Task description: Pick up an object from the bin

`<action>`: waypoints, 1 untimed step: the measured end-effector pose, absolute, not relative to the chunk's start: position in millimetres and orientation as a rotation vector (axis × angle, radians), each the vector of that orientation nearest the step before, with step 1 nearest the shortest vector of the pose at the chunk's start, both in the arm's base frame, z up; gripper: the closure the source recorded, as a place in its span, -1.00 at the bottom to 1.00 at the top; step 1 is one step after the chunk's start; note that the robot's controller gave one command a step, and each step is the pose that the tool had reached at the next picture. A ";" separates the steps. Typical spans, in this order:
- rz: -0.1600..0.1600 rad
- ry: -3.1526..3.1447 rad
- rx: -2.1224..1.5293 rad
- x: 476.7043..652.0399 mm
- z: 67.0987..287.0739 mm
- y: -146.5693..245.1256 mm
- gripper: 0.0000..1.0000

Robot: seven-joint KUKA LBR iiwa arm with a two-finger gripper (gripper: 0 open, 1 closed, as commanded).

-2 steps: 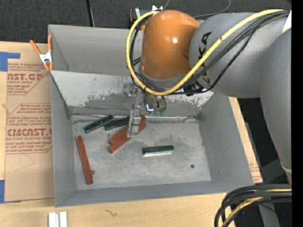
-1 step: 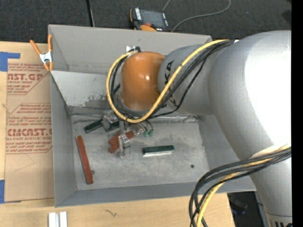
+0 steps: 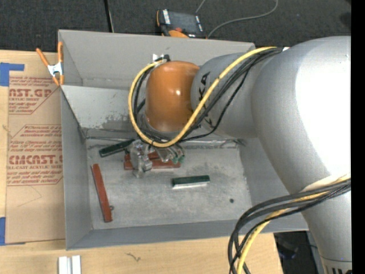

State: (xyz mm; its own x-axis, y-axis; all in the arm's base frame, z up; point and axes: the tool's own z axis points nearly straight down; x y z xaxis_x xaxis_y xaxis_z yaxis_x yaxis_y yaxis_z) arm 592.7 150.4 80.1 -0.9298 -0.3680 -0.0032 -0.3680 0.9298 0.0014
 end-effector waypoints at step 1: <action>0.003 3.084 -0.588 592.5 79.8 150.1 -1.00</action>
Offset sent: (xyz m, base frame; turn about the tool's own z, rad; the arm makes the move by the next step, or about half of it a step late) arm 0.0000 0.0000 0.0000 0.0000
